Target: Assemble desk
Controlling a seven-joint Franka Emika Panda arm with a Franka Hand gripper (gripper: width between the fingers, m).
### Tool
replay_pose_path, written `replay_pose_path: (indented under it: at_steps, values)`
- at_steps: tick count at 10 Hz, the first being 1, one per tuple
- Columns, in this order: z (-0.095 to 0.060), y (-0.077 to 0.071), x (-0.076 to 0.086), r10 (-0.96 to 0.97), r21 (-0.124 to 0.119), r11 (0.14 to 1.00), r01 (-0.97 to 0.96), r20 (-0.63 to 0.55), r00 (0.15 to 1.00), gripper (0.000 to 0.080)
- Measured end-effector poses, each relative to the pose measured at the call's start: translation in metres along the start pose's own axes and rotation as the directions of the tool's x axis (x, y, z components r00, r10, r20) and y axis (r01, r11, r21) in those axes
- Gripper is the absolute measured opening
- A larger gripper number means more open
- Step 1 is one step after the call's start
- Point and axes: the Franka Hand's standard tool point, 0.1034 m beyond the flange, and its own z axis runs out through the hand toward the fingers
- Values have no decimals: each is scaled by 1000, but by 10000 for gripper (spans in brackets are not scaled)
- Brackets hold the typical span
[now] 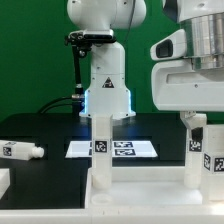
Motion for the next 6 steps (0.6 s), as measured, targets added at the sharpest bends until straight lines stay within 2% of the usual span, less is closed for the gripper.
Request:
replay_pose_path:
  at_steps: [1,2,3,4,5,6]
  values:
    - [0,0,0,-59,0,998,59,0,998,647]
    - [-1,0,1,-213,-18,977,213,-15,977,647]
    - [-3,-5,2,-459,-55,888,457,-45,887,649]
    - [-1,-8,-1,-592,-68,806,588,-50,805,649]
    - [-1,-7,-1,-574,-66,818,571,-50,817,649]
    - [-1,-7,0,-559,-66,829,555,-52,828,510]
